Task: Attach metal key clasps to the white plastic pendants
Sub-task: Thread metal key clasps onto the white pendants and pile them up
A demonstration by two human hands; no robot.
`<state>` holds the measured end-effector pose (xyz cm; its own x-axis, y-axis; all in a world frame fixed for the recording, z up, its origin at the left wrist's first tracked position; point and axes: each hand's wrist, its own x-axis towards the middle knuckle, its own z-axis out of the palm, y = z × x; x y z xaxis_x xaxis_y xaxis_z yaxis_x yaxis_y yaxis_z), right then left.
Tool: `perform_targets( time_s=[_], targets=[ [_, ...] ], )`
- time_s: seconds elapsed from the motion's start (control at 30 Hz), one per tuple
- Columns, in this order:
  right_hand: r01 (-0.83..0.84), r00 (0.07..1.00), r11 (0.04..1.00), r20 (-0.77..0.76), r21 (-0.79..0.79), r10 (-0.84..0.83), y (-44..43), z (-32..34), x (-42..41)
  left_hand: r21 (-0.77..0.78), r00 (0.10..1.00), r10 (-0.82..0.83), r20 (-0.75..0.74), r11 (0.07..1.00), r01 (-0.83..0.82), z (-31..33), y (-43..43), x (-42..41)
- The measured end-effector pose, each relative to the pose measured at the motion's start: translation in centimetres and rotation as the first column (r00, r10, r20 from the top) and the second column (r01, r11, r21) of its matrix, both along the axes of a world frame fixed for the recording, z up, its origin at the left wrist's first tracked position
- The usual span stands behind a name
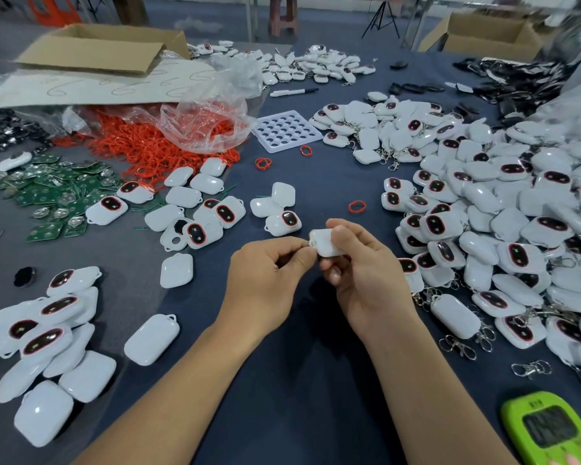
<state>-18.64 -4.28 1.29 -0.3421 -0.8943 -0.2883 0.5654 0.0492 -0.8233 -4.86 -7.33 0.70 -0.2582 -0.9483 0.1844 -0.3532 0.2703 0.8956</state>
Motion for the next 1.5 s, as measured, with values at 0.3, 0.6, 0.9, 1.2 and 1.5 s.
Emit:
perform_targets(
  time_s=[0.3,0.6,0.9,1.2,1.5],
  targets=[
    [0.015,0.884,0.994,-0.463,-0.111,-0.065,0.8,-0.1,0.9,-0.321,0.763,0.231,0.603,0.946,-0.033,0.0,0.5,0.1],
    [0.027,0.996,0.999,-0.087,-0.021,-0.029,0.1,0.1,0.2,0.103,0.996,-0.089,-0.002,0.991,0.088,0.2,-0.5,0.5],
    [0.089,0.963,0.996,-0.253,-0.018,-0.091,0.5,-0.2,0.8,-0.194,0.907,0.073,0.415,0.981,0.010,0.1,0.1,0.4],
    [-0.076,0.921,0.996,-0.380,0.046,0.088,0.3,-0.3,0.3,-0.139,0.923,0.203,0.327,0.976,-0.166,-0.3,-0.3,0.3],
    [-0.160,0.951,0.985,-0.278,-0.068,0.136,0.7,0.2,-1.4,0.019,0.946,0.231,0.228,0.970,-0.242,-0.8,-1.4,0.6]
  ],
)
